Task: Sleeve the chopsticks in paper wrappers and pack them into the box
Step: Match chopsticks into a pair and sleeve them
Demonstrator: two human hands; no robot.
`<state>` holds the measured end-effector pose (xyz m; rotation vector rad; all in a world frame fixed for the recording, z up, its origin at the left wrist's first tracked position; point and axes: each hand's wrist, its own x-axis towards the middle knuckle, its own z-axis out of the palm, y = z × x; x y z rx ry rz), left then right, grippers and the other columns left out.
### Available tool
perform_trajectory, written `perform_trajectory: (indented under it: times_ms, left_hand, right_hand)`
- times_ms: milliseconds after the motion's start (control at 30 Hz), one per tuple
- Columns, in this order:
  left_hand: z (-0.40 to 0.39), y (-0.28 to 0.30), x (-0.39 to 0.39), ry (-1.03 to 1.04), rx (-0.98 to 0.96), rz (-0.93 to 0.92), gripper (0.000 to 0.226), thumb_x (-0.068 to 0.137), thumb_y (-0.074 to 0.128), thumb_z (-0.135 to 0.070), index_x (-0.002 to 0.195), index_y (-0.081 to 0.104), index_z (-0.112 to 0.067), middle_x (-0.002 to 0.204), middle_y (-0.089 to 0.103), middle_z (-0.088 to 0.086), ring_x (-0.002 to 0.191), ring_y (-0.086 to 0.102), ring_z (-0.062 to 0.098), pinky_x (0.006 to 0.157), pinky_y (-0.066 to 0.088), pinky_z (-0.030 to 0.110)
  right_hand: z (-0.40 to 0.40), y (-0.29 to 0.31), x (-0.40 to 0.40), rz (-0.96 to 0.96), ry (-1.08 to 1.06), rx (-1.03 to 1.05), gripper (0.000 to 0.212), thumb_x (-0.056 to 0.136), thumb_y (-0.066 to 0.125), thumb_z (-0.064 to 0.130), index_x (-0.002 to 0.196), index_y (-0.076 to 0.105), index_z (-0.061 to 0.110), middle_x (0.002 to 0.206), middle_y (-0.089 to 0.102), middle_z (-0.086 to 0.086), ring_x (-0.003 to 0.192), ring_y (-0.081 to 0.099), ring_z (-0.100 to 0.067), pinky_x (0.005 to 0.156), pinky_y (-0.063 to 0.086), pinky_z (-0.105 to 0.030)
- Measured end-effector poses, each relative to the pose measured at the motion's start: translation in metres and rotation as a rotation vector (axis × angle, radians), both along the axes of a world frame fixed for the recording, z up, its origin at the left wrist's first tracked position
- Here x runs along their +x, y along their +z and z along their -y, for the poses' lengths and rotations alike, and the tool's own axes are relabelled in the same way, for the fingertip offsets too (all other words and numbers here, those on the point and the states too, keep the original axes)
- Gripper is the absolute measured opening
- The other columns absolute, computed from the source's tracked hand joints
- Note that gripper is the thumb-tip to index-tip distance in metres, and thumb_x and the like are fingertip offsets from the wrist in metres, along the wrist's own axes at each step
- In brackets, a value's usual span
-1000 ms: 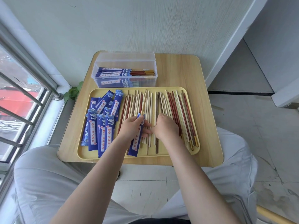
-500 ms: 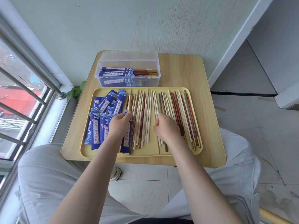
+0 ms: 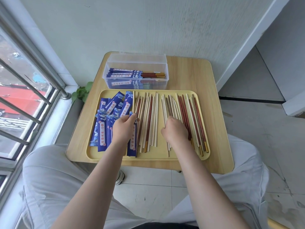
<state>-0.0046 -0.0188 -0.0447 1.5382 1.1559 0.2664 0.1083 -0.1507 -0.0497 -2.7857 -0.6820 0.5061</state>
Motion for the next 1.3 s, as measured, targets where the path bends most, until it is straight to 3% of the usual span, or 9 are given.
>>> perform_trajectory:
  times_ms: [100,233,367,433,533,767,933,1100,1300]
  left_hand:
    - [-0.004,0.0,0.0,0.023,-0.07,0.008,0.033,0.097,0.057,-0.049,0.102,0.073,-0.02,0.091,0.071,0.006,0.079,0.067,0.02,0.076,0.056,0.038]
    - [-0.01,0.0,0.001,0.041,-0.207,0.062,0.029,0.099,0.059,-0.041,0.102,0.074,-0.017,0.095,0.077,0.007,0.084,0.072,0.024,0.089,0.059,0.044]
    - [-0.011,0.002,-0.001,0.027,-0.192,0.094,0.031,0.1,0.057,-0.038,0.094,0.076,-0.015,0.09,0.076,0.007,0.076,0.071,0.022,0.081,0.06,0.041]
    - [-0.011,0.002,-0.002,0.038,-0.152,0.076,0.032,0.1,0.055,-0.042,0.096,0.075,-0.016,0.078,0.072,0.003,0.06,0.065,0.011,0.062,0.054,0.029]
    - [-0.011,0.002,-0.003,0.03,-0.155,0.077,0.032,0.1,0.055,-0.043,0.098,0.074,-0.017,0.076,0.07,0.0,0.057,0.064,0.01,0.057,0.052,0.026]
    - [-0.011,0.001,0.004,0.067,-0.349,0.147,0.028,0.097,0.062,-0.038,0.102,0.074,-0.013,0.1,0.078,0.008,0.092,0.071,0.025,0.096,0.056,0.041]
    - [-0.005,0.001,0.009,0.069,-0.417,0.211,0.03,0.1,0.059,-0.027,0.111,0.069,-0.001,0.103,0.076,0.013,0.087,0.071,0.02,0.09,0.058,0.035]
    - [0.0,0.0,0.007,0.002,-0.409,0.184,0.031,0.099,0.059,-0.035,0.091,0.078,-0.011,0.103,0.076,0.012,0.085,0.068,0.023,0.099,0.052,0.044]
    - [0.001,-0.005,0.006,0.057,-0.378,0.189,0.031,0.099,0.059,-0.039,0.096,0.075,-0.013,0.097,0.075,0.012,0.08,0.067,0.022,0.094,0.054,0.045]
  right_hand:
    - [0.0,0.002,-0.002,0.036,0.033,0.069,0.03,0.097,0.056,0.007,0.127,0.051,0.005,0.072,0.052,0.001,0.055,0.049,-0.012,0.043,0.032,-0.023]
    - [-0.004,0.009,-0.013,-0.062,0.201,0.23,0.019,0.1,0.058,0.019,0.118,0.058,0.018,0.076,0.057,0.006,0.05,0.044,-0.008,0.044,0.031,-0.019]
    - [-0.011,0.008,-0.019,-0.112,0.308,0.222,0.033,0.098,0.062,0.029,0.13,0.058,0.027,0.123,0.062,0.002,0.073,0.061,-0.011,0.061,0.045,-0.024]
    - [-0.01,0.005,-0.015,-0.098,0.294,0.202,0.031,0.097,0.063,0.029,0.128,0.058,0.027,0.12,0.062,0.001,0.06,0.054,-0.007,0.056,0.043,-0.023]
    - [-0.005,0.004,-0.008,-0.083,0.253,0.18,0.032,0.096,0.063,0.022,0.126,0.056,0.027,0.112,0.061,0.002,0.057,0.051,-0.006,0.05,0.037,-0.023]
    - [-0.005,0.007,-0.009,-0.073,0.17,0.226,0.017,0.099,0.058,0.02,0.116,0.061,0.019,0.095,0.061,0.005,0.059,0.051,-0.006,0.049,0.033,-0.022]
    - [-0.02,0.008,-0.024,-0.113,0.214,0.222,0.024,0.096,0.062,0.028,0.117,0.057,0.017,0.104,0.063,0.002,0.085,0.061,-0.017,0.069,0.052,-0.032]
    - [-0.025,0.007,-0.025,-0.12,0.167,0.155,0.027,0.096,0.06,0.016,0.121,0.05,0.012,0.103,0.062,-0.004,0.087,0.062,-0.022,0.075,0.056,-0.037]
    - [-0.019,0.005,-0.02,-0.163,0.131,0.175,0.018,0.097,0.061,0.013,0.114,0.056,0.014,0.106,0.062,-0.002,0.088,0.061,-0.018,0.074,0.052,-0.029]
